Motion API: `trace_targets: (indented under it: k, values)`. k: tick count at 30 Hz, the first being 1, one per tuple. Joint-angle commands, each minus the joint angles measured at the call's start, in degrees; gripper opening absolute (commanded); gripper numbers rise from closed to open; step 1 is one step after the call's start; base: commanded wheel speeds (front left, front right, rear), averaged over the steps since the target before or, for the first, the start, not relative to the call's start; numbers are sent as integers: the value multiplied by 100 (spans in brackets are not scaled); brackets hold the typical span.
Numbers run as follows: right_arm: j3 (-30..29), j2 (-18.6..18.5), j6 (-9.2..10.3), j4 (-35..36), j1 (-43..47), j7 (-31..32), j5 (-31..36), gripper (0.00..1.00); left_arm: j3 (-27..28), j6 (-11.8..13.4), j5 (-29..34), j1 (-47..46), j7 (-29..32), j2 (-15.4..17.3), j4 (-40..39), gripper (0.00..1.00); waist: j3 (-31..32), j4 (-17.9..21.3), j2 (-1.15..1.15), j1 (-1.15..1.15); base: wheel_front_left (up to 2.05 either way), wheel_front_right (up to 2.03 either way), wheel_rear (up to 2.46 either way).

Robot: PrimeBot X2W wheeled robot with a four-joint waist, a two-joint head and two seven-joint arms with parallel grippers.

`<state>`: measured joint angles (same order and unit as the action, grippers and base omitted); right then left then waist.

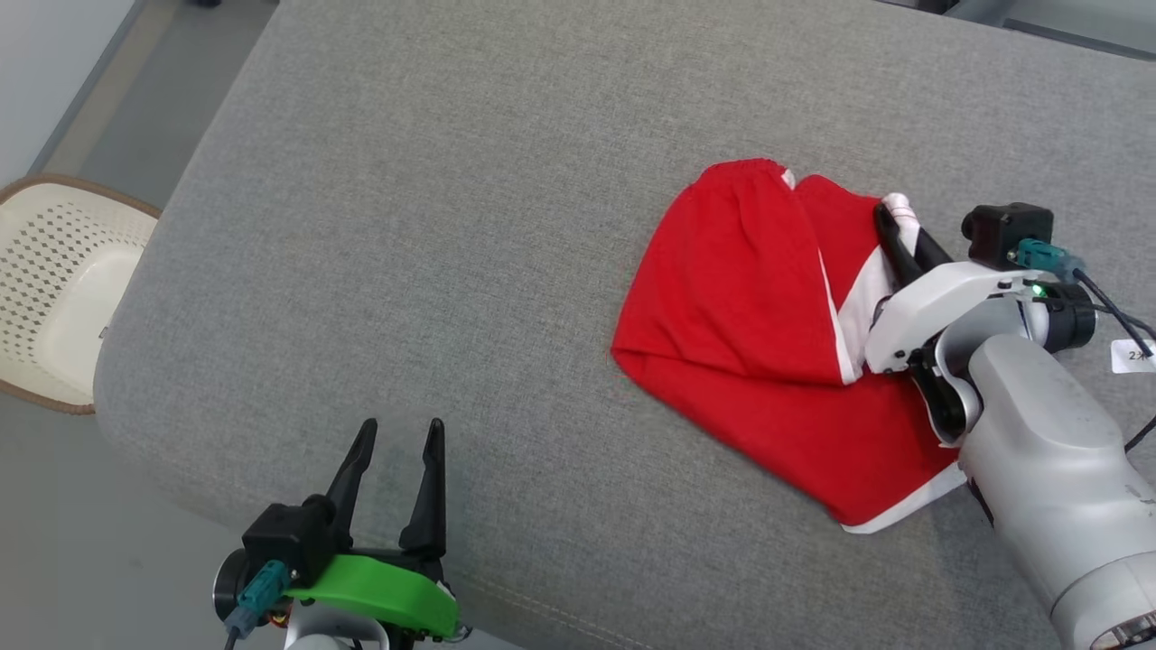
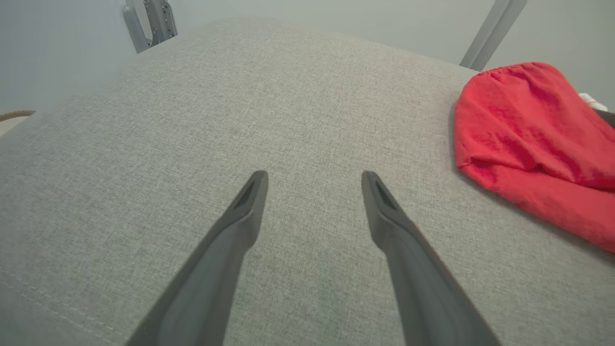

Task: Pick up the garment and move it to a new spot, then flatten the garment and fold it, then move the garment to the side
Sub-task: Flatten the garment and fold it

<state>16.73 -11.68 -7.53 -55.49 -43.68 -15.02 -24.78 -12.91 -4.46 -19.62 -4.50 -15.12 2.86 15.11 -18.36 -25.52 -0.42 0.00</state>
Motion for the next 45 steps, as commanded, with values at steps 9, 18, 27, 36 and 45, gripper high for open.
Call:
trace_targets:
  k: [9,18,27,36,45]
  values:
    - [-226,-170,8,950,-297,-17,245,0,-67,1,-89,2,0,10,49,100,396,194,42,0,0,0,0]
    - [710,25,9,1692,48,-17,568,0,10,-43,-37,441,0,11,280,100,1129,357,42,0,0,0,0]
    - [642,83,9,1326,1462,-17,355,39,174,-109,60,712,0,10,376,100,1516,834,42,0,0,0,0]
    - [-987,443,8,1646,2410,-17,987,100,364,-161,214,835,0,13,421,100,1866,1424,42,0,0,0,0]
    - [-1652,773,8,2762,3233,-17,1394,100,706,-118,397,982,0,13,228,100,2115,2157,42,0,0,0,0]
